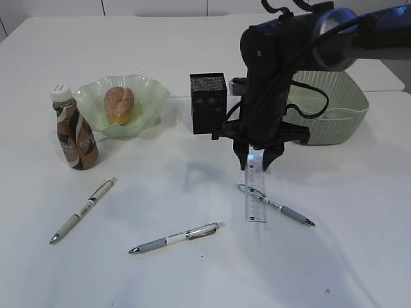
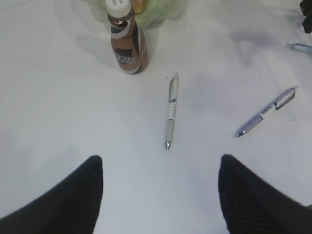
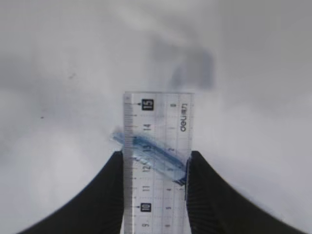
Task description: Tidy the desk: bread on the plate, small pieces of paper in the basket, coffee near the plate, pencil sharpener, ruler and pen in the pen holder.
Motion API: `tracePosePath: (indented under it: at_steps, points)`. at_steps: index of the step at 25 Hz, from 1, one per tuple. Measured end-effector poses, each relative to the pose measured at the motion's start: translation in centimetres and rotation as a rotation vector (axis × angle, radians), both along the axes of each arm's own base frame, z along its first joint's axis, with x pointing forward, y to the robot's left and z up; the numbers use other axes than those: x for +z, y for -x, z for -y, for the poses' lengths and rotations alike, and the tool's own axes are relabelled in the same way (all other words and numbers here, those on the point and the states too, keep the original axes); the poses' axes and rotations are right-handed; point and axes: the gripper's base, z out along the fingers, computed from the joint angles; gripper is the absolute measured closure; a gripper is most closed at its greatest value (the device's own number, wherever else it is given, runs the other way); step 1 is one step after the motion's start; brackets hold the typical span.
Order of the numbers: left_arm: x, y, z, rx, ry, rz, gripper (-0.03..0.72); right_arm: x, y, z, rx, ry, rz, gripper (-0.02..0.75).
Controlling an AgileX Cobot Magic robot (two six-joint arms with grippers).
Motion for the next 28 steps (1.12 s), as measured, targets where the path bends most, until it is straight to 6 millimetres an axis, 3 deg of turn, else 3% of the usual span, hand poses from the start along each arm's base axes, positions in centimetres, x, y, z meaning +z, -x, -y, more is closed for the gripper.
tracePosePath:
  at_steps: [2, 3, 9, 12, 13, 18, 22, 24, 28]
  points:
    - [0.0, 0.0, 0.0, 0.0, 0.0, 0.0, 0.169, 0.3, -0.1, -0.2, 0.039, -0.012, 0.006, 0.446]
    - [0.0, 0.0, 0.0, 0.0, 0.0, 0.0, 0.169, 1.3, -0.5, -0.7, 0.146, -0.044, 0.031, 0.446]
    - [0.1, -0.1, 0.0, 0.0, 0.002, 0.008, 0.169, 4.7, -1.9, -1.7, 0.324, -0.084, 0.149, 0.447]
    - [0.1, -0.1, 0.0, 0.0, 0.003, 0.01, 0.169, 5.9, -2.2, -2.0, 0.363, -0.102, 0.188, 0.447]
    - [0.1, -0.1, 0.0, 0.0, 0.003, 0.012, 0.169, 7.5, -2.6, -2.6, 0.404, -0.154, 0.242, 0.447]
    - [0.1, -0.1, 0.0, -0.001, 0.004, 0.013, 0.169, 10.4, -3.0, -3.8, 0.502, -0.265, 0.36, 0.447]
    - [0.1, -0.1, 0.0, -0.001, 0.004, 0.014, 0.169, 11.3, -3.2, -4.1, 0.534, -0.284, 0.42, 0.447]
    - [0.1, -0.1, 0.0, -0.001, 0.004, 0.015, 0.169, 14.0, -3.2, -4.0, 0.591, -0.277, 0.585, 0.447]
    - [0.3, -0.3, 0.1, -0.002, 0.014, 0.047, 0.169, 17.2, -2.9, -3.7, 0.629, -0.26, 0.75, 0.447]
